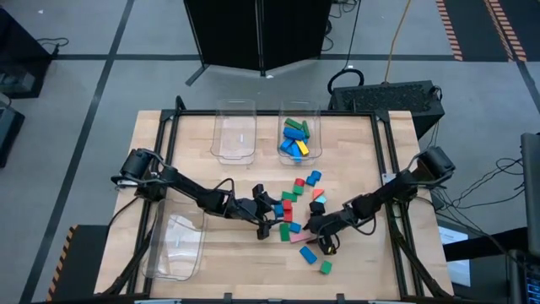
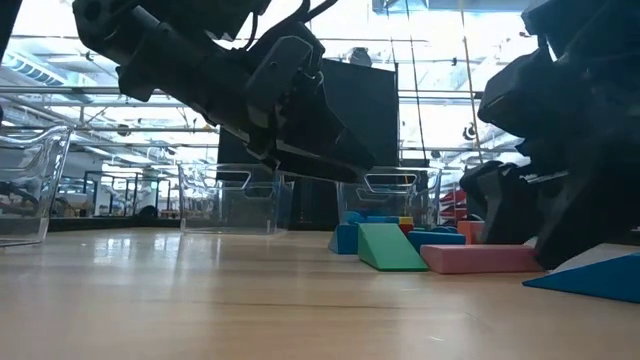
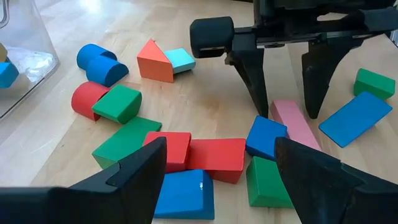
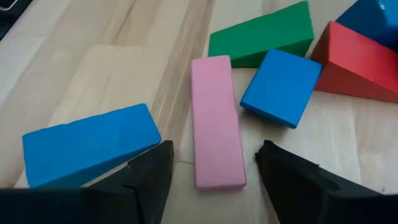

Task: Sort blocks by size
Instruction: Put the pink rectangular block into the top right transparent bin

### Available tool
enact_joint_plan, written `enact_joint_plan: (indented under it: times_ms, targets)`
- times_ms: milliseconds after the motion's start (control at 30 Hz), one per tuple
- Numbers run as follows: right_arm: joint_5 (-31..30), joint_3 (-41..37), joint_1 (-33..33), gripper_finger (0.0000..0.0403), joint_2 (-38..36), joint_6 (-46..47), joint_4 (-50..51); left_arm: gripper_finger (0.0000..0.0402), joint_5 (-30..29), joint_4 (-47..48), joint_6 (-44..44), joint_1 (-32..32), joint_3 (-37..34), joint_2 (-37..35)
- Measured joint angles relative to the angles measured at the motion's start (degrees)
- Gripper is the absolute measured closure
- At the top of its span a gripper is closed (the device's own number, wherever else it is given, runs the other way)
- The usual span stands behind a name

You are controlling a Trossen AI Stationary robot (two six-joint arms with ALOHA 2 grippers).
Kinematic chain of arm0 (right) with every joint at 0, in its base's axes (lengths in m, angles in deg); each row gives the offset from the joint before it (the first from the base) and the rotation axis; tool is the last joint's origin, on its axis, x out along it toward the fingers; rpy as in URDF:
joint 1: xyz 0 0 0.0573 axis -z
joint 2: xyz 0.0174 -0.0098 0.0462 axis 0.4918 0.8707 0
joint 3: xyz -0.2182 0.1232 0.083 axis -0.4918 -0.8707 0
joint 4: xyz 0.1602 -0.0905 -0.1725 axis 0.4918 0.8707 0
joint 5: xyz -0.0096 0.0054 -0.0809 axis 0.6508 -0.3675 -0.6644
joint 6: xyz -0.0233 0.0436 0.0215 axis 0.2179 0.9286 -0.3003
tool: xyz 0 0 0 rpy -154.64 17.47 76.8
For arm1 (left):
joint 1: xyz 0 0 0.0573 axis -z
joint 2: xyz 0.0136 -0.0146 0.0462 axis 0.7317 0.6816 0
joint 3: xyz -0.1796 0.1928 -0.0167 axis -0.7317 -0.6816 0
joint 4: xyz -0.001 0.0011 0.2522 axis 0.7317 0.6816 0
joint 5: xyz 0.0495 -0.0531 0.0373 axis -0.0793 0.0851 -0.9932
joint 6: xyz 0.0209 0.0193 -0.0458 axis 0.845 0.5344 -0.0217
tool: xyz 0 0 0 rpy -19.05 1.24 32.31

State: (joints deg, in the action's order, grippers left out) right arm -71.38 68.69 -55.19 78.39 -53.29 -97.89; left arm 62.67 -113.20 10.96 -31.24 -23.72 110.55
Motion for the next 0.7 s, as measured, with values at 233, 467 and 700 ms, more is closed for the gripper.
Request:
enact_joint_plan:
  times_ms: [233,467,700]
  targets:
    - [-1.32,0.02,0.08,0.0228,0.23,0.28,-0.12,0.0104,-0.17,0.02,0.0,0.0,0.0,0.0]
    - [-2.85,-0.04,0.13,0.0299,0.34,-0.37,-0.66,0.0104,-0.22,0.02,0.0,0.0,-0.02,0.0]
    - [-2.75,-0.15,0.17,0.0302,-0.39,-1.17,-1.6,0.0104,-0.22,0.66,0.0,0.0,-0.02,0.0]
